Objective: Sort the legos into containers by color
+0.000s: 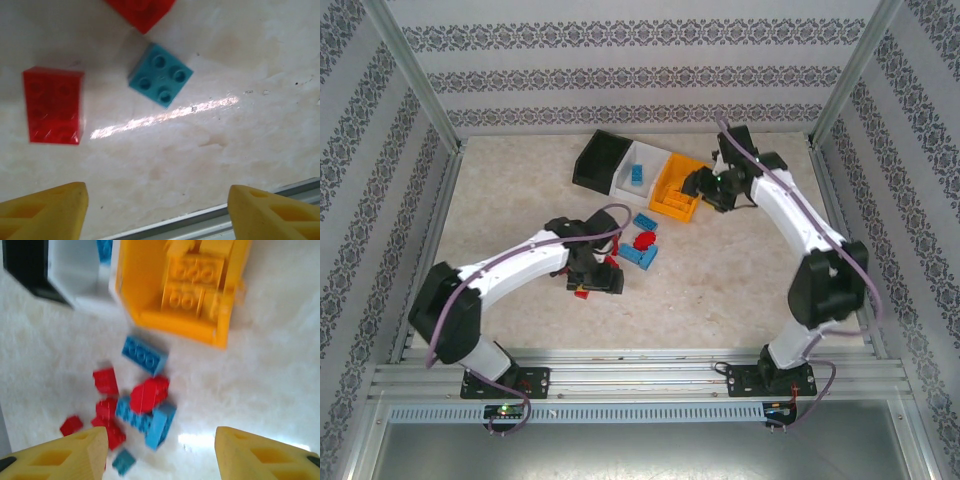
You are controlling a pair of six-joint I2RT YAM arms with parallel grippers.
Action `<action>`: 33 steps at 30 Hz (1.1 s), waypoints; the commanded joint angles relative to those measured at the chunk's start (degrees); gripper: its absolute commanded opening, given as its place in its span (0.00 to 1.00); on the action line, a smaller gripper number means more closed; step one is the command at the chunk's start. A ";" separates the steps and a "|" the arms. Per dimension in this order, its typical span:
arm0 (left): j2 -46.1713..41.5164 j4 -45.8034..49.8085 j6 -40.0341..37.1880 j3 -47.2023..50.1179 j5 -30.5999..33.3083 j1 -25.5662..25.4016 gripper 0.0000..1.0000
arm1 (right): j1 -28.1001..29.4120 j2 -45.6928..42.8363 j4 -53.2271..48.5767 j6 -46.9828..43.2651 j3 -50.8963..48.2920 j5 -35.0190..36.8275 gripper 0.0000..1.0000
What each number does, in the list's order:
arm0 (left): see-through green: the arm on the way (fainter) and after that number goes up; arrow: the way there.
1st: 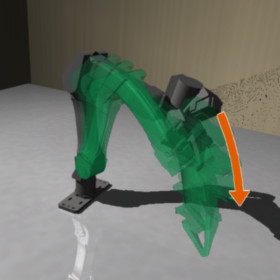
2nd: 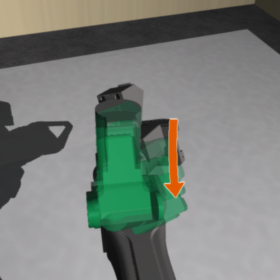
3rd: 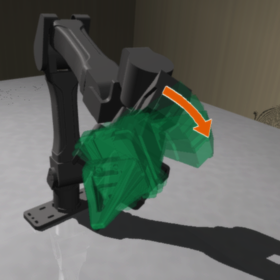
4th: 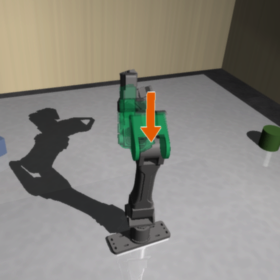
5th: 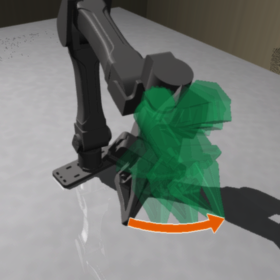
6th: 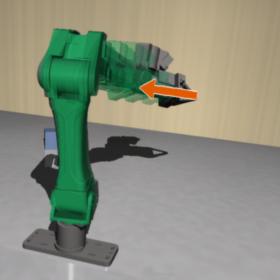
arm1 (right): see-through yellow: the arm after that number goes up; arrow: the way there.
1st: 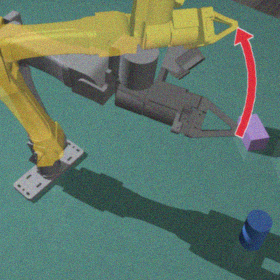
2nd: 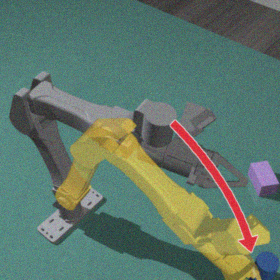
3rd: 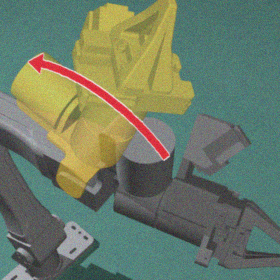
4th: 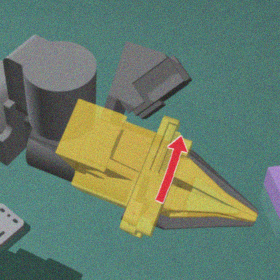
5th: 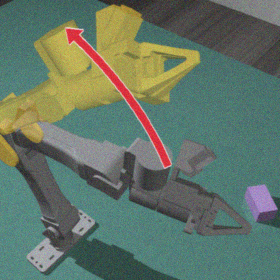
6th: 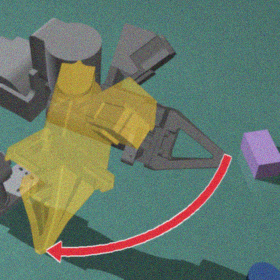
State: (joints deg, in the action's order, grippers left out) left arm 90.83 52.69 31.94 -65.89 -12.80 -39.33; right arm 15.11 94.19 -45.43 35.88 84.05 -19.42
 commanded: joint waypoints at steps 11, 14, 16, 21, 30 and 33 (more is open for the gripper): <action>17.38 1.90 -14.31 -11.62 5.67 -2.39 0.70 | 3.66 -19.60 2.98 3.91 -21.33 -1.79 0.59; 19.65 1.54 -15.48 -11.94 5.67 -2.42 0.69 | 3.19 -21.33 2.93 4.70 -22.84 -2.11 0.59; 20.71 1.14 -15.73 -11.65 5.57 -2.42 0.68 | 2.91 -22.41 2.90 5.07 -23.53 -2.06 0.59; 20.68 0.11 -15.11 -9.26 5.42 -2.42 0.65 | 2.54 -23.62 1.91 4.82 -24.33 -2.27 0.58; 19.92 -2.79 -13.51 -6.03 4.19 -2.42 0.42 | 6.66 -19.93 -0.14 5.18 -23.73 0.06 0.58; 19.34 -3.33 -12.89 -6.20 4.58 -2.33 0.36 | 8.02 -18.23 0.11 5.21 -22.84 0.22 0.58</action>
State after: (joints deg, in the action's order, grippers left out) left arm 110.45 51.24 18.41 -73.45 -6.20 -41.15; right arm 22.13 74.65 -44.12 40.62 59.51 -20.45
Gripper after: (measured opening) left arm 0.368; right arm 0.581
